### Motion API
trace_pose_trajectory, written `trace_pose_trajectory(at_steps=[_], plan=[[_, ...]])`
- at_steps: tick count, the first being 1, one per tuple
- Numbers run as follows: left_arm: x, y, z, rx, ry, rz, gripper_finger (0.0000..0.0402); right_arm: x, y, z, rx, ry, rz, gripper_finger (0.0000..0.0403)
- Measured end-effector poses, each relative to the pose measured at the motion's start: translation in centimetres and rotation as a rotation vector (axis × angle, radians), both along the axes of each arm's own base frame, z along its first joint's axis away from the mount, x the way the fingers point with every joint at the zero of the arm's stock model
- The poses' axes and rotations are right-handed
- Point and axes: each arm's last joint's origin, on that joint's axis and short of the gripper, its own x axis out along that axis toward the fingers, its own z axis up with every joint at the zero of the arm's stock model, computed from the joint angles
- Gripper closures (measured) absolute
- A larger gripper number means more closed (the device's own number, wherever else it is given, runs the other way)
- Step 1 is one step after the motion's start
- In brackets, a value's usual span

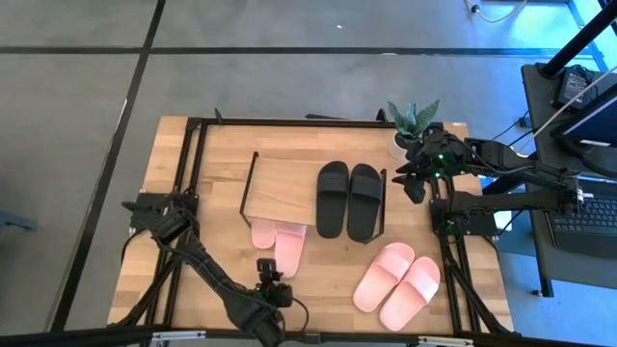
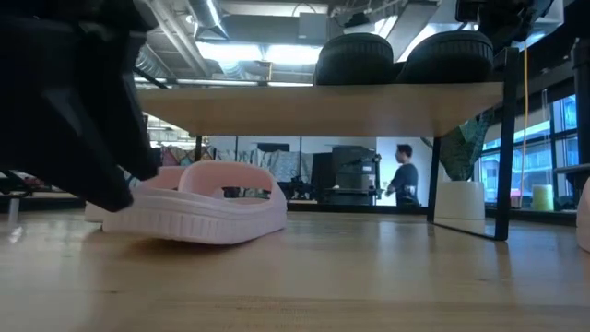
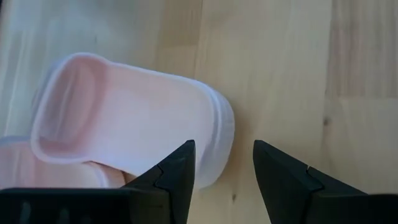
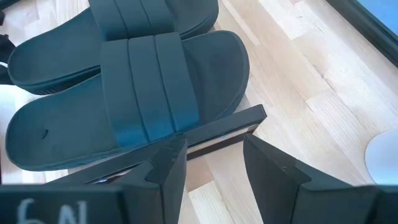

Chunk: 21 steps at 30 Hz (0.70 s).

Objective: Pick and place slides into the shelf
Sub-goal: Put the left pink slides under the shelf

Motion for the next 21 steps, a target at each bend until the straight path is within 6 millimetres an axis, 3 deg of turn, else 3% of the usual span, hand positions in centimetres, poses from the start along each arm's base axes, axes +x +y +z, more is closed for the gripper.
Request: trace_pose_trajectory(at_steps=[10,21], plan=[[0.4,1.2,-1.4,-0.061,0.053,0.032,0.0263,0.0,0.0,0.0,-0.006,0.001,0.008,0.0243],[0.8,1.6,-1.4,-0.060,0.049,0.044,0.0369,0.0,0.0,0.0,-0.013,0.003,0.015,0.0243]])
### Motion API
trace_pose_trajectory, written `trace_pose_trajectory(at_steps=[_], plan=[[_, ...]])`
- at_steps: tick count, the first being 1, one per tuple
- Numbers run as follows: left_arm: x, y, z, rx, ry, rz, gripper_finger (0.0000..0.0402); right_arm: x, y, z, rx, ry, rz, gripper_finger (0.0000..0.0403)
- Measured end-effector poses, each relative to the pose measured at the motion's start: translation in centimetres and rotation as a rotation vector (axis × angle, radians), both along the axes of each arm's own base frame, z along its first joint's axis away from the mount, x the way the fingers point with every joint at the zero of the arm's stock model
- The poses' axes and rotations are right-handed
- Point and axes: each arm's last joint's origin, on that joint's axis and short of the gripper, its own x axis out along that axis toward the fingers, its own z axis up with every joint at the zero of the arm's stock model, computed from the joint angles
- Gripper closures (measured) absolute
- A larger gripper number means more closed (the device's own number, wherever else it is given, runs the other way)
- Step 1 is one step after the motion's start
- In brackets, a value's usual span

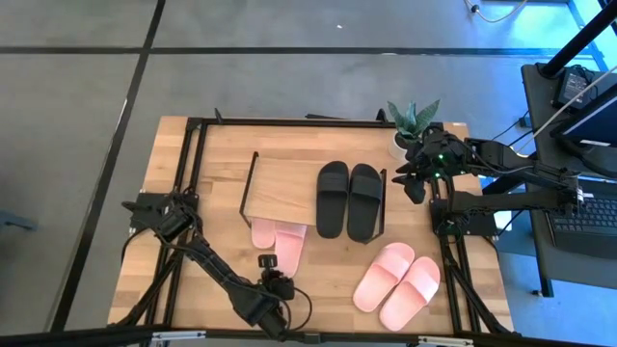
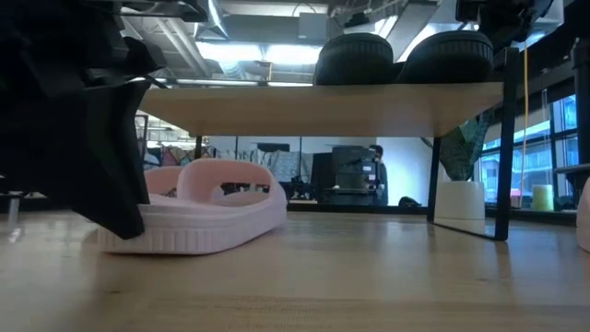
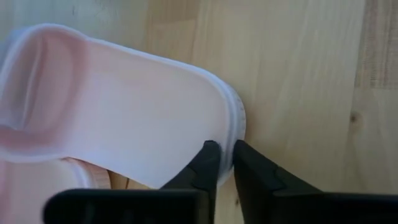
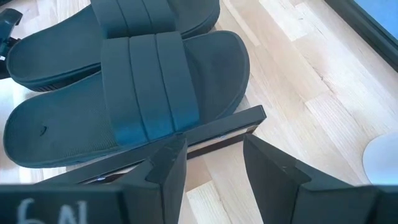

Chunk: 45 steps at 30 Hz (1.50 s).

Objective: Pick and place slides into the shelf
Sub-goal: Put the left pink slides under the shelf

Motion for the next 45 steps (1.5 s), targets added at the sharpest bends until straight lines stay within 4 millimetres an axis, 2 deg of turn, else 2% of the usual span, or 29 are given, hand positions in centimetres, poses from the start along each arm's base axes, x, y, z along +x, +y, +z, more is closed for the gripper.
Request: trace_pose_trajectory(at_steps=[4,21,29,39,45], plan=[[0.1,0.1,0.0,-0.002,0.000,0.005,0.0394,0.0,0.0,0.0,-0.001,0.001,0.002,0.0243],[1.1,1.6,0.1,0.024,0.003,0.048,0.0399,0.0,0.0,0.0,-0.018,0.004,0.020,0.0243],[1.9,2.0,0.2,0.050,-0.017,0.007,0.0401,0.0,-0.1,0.0,-0.041,0.010,0.007,0.0243],[1.9,2.0,0.1,0.098,0.057,-0.112,0.0401,0.0,-0.1,0.0,-0.054,0.013,0.021,0.0243],[2.0,2.2,0.2,0.133,0.038,-0.110,0.0401,0.0,-0.1,0.0,-0.053,0.012,0.020,0.0243]])
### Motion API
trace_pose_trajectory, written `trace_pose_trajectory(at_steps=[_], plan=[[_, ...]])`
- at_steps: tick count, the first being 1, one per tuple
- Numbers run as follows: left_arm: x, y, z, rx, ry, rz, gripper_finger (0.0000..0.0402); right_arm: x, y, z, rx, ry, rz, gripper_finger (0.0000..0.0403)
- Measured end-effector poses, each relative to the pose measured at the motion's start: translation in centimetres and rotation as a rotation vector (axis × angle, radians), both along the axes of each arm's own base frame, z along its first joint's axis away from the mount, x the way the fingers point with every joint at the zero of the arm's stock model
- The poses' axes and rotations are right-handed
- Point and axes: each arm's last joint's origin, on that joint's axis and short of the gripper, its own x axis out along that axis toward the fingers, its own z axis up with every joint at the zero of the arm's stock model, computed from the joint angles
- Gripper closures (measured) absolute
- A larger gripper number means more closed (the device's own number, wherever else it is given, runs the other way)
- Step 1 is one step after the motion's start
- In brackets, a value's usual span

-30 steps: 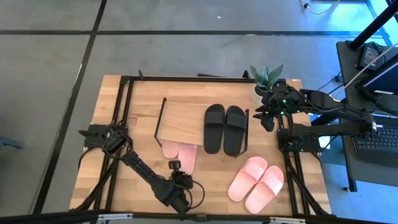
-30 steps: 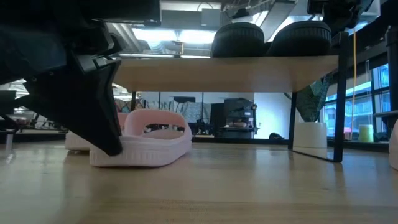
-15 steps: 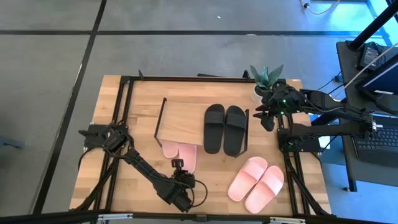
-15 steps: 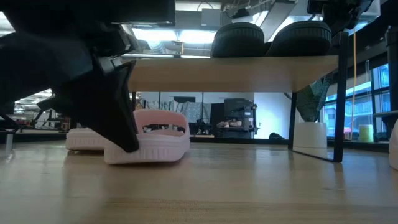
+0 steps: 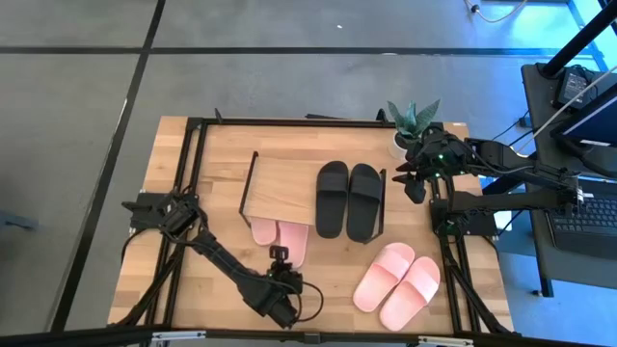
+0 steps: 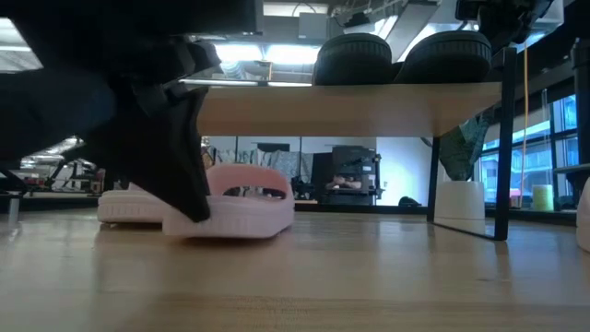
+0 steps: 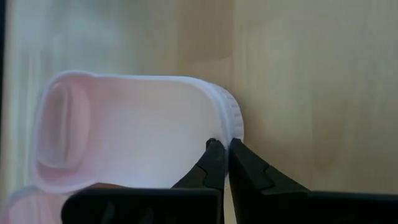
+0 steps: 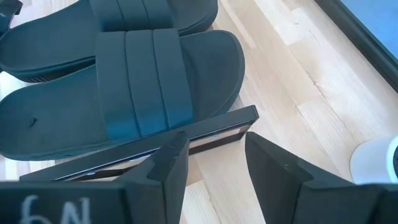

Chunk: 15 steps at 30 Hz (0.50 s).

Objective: Pick and place slides into the shelf
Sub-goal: Put the left pink slides under the shelf

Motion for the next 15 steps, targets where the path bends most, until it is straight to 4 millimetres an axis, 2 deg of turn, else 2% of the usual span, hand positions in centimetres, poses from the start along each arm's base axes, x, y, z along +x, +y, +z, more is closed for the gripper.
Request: trace_pose_trajectory(at_steps=[15], plan=[[1.1,2.2,0.1,0.047,-0.006,0.073,0.0401,0.0,0.0,0.0,0.001,0.000,-0.001,0.0243]])
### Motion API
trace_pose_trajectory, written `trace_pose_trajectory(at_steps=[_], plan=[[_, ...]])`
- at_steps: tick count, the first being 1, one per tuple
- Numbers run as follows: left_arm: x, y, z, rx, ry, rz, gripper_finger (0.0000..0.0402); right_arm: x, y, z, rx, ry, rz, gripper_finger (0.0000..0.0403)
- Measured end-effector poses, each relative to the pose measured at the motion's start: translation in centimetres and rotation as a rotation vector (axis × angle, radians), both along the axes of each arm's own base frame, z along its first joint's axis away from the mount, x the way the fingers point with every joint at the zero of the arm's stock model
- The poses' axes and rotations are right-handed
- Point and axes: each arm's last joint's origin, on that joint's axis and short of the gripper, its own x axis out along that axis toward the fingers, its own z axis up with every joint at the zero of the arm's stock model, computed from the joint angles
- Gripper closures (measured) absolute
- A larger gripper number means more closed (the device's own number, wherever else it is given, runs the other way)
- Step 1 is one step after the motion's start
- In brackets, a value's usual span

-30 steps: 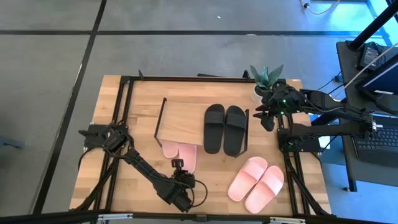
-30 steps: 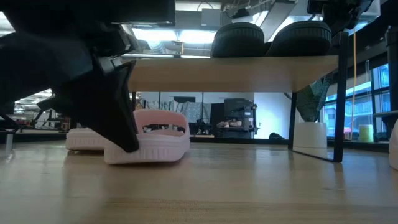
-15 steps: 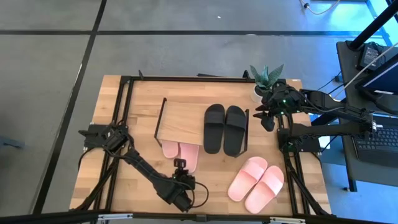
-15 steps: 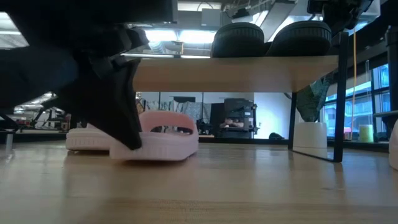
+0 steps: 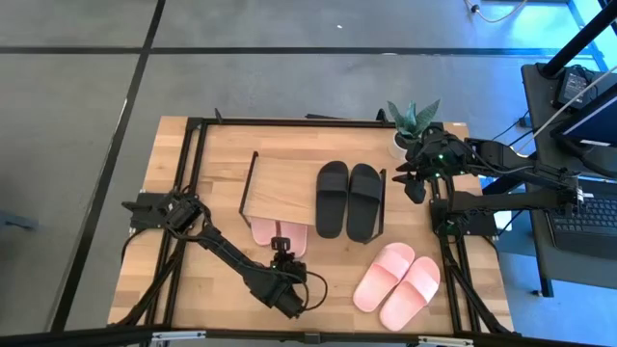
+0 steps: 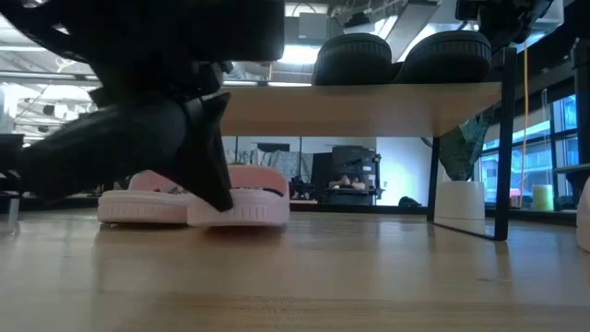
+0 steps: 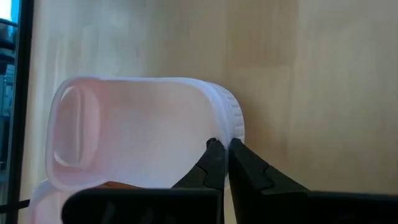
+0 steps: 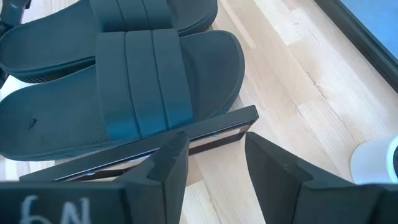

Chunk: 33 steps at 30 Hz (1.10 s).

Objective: Pick and place slides into the shelf
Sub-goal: Put the left pink slides under the shelf

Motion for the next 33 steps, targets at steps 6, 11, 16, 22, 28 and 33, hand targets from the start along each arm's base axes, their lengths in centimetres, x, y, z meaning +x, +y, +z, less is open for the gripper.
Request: trace_pose_trajectory(at_steps=[6,11,16,22,28,33], plan=[[0.7,1.2,-0.1,-0.028,0.018,0.038,0.0401,0.0,0.0,0.0,0.002,0.000,-0.002,0.0243],[1.4,2.4,-0.1,-0.064,0.019,0.092,0.0401,0.0,0.0,0.0,0.016,-0.004,-0.018,0.0243],[1.7,3.0,-0.1,-0.075,0.022,0.111,0.0401,0.0,0.0,0.0,0.035,-0.009,-0.038,0.0243],[2.2,3.9,-0.2,-0.114,0.040,0.138,0.0401,0.0,0.0,0.0,0.053,-0.013,-0.059,0.0243],[2.3,4.3,-0.1,-0.131,0.052,0.156,0.0401,0.0,0.0,0.0,0.072,-0.018,-0.079,0.0243],[2.0,4.5,-0.1,-0.110,0.101,0.139,0.0401,0.0,0.0,0.0,0.083,-0.021,-0.092,0.0243]])
